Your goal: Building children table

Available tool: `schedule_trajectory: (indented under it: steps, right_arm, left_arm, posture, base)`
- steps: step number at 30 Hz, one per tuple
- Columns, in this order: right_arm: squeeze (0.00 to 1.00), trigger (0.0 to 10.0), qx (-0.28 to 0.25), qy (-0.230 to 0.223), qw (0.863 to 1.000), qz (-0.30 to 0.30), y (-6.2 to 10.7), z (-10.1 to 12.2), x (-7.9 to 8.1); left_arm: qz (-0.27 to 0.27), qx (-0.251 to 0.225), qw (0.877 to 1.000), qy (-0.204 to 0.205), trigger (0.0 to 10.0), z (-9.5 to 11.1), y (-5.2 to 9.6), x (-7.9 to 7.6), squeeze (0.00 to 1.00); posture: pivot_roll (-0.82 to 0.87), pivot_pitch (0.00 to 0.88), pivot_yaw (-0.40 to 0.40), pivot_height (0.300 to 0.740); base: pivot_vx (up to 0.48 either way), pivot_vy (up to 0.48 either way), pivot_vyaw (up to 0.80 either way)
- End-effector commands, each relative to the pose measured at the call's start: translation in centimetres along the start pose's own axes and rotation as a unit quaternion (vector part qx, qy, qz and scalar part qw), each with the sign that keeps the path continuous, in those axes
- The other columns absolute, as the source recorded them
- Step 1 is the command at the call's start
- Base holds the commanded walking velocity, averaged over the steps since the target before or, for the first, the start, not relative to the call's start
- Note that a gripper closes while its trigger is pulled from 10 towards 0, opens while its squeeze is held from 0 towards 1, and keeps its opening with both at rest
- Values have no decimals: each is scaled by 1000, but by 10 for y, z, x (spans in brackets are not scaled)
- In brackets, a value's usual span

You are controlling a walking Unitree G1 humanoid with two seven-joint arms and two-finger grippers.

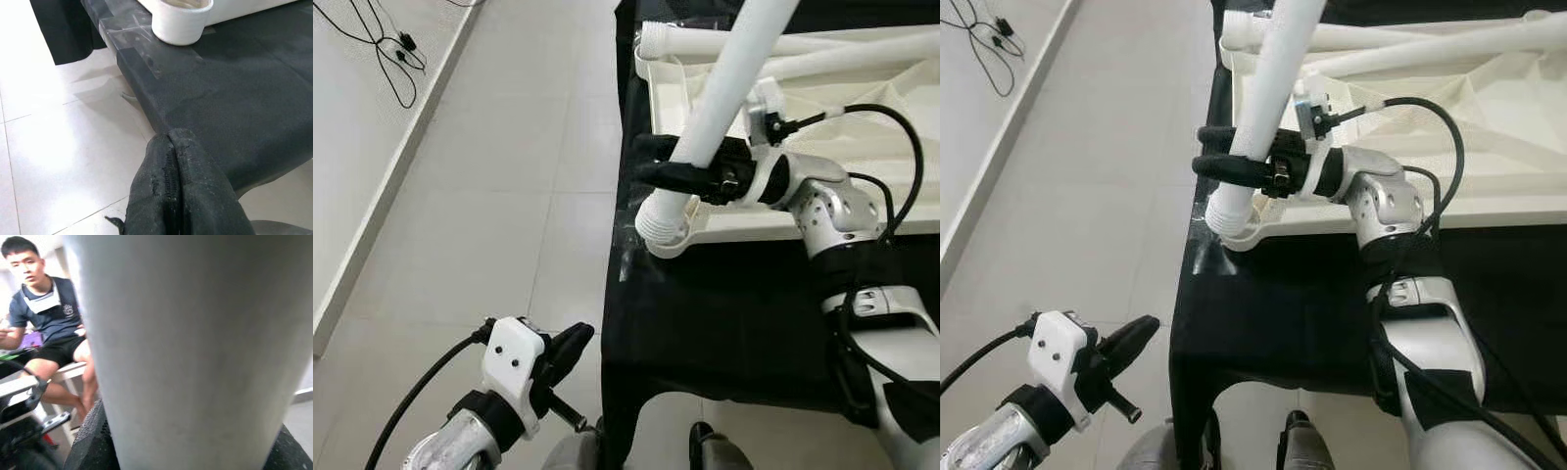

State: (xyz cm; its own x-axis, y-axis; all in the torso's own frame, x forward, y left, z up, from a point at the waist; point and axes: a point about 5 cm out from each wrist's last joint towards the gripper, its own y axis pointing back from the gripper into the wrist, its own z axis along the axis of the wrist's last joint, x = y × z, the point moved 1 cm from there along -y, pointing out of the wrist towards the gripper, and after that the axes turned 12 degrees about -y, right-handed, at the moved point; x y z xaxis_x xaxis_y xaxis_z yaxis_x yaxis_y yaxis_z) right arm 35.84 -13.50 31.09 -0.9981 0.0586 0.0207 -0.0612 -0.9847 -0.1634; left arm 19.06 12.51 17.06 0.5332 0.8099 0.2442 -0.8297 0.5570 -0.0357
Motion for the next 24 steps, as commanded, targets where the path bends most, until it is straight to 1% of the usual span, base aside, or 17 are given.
schedule_trajectory:
  steps: [1,4,5,6,7,9,11,12,14,21,22,23,24]
  right_arm:
    - [0,10000,5,4,1000,19,-1,1,3]
    - [0,10000,19,10,1000,22,1,0,3]
    - [0,10000,33,14,999,26,2,0,4]
    - [0,10000,72,30,996,31,1,-4,4]
    - [0,10000,72,30,996,31,1,-4,4]
    - [0,10000,96,40,994,33,-1,-8,4]
    - [0,10000,96,40,994,33,-1,-8,4]
    - [0,10000,120,54,991,28,-4,-12,3]
    - [0,10000,148,70,986,21,-10,-16,0]
    - [0,10000,173,72,982,29,-10,-16,-1]
    - [0,10000,188,76,978,36,-11,-18,0]
    - [0,10000,218,87,971,51,-13,-22,3]
    - [0,10000,232,91,967,60,-15,-24,5]
  left_arm:
    - [7,16,1000,-15,0,-3,7,3,0]
    - [12,14,1000,-20,0,-2,6,7,0]
    - [15,14,1000,-18,10000,-2,6,9,0]
    - [16,12,1000,-13,10000,-2,6,9,0]
    - [16,12,1000,-13,10000,-2,6,9,0]
    - [15,12,1000,-13,10000,-2,6,9,0]
    - [15,12,1000,-13,10000,-2,6,9,0]
    - [14,12,1000,-13,10000,-2,6,8,0]
    - [15,13,1000,-15,10000,-1,6,7,0]
    - [19,13,1000,-15,10000,-1,6,7,0]
    - [19,13,1000,-14,10000,-1,6,7,0]
    - [20,12,1000,-13,10000,-1,6,7,0]
    - [20,12,1000,-13,10000,-1,6,7,0]
  posture:
    - [129,408,78,740]
    - [133,410,78,740]
    - [129,411,78,740]
    - [125,415,77,740]
    - [125,415,77,740]
    - [125,415,77,740]
    - [125,415,77,740]
    - [124,418,77,740]
    - [120,421,74,740]
    - [112,427,65,740]
    - [110,427,63,740]
    - [108,429,62,740]
    - [108,429,62,740]
  base:
    - [0,0,0]
    - [0,0,0]
    - [0,0,0]
    - [0,0,0]
    - [0,0,0]
    - [0,0,0]
    - [0,0,0]
    - [0,0,0]
    - [0,0,0]
    - [0,0,0]
    - [0,0,0]
    - [0,0,0]
    - [0,0,0]
